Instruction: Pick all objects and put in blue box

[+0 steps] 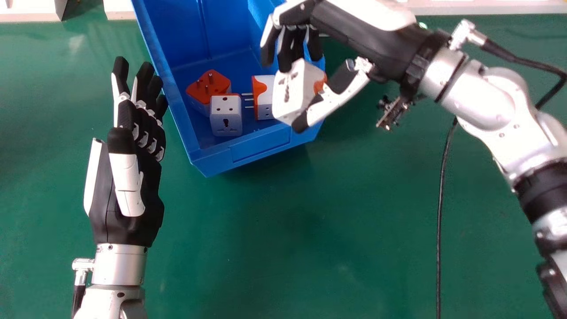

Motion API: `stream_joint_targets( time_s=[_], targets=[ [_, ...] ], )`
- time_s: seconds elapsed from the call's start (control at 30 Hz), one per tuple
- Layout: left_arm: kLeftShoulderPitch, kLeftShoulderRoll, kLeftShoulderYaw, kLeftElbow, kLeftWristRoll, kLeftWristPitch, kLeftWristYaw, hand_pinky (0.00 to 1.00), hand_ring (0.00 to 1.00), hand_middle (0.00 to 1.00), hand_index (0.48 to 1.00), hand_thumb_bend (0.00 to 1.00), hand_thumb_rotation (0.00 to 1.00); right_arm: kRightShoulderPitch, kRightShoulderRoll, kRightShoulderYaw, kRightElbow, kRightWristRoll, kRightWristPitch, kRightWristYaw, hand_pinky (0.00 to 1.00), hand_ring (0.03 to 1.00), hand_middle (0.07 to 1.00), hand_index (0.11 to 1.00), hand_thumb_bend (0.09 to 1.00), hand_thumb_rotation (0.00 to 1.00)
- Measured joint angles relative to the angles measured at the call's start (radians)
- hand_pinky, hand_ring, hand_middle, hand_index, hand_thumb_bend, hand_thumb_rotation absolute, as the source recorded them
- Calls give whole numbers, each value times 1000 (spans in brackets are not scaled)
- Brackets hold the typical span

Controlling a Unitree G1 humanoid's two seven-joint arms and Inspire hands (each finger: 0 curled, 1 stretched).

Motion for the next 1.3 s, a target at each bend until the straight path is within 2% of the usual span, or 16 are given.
stream_joint_targets(
  time_s=[0.27,0.57,0.83,1.07,1.3],
  targets=[
    [-8,0,0,19,1,-17,0,1000,1000,1000,1000,868,999,-101,56,10,144,-42,14,-28,334,386,452,510,527,0],
    [-10,0,0,20,5,-22,4,1000,1000,1000,1000,867,998,-292,152,63,338,-162,118,-193,348,392,464,511,524,0],
    [-12,0,0,20,8,-23,9,1000,1000,1000,1000,867,996,-347,206,103,437,-231,199,-332,361,404,476,511,521,0],
    [-14,0,-2,22,9,-23,14,1000,1000,1000,1000,868,994,-364,247,134,479,-256,255,-381,368,411,478,508,520,0],
    [-20,1,-2,28,9,-25,13,1000,1000,1000,1000,869,993,-364,296,175,504,-297,291,-424,360,407,471,520,519,0]
  ],
)
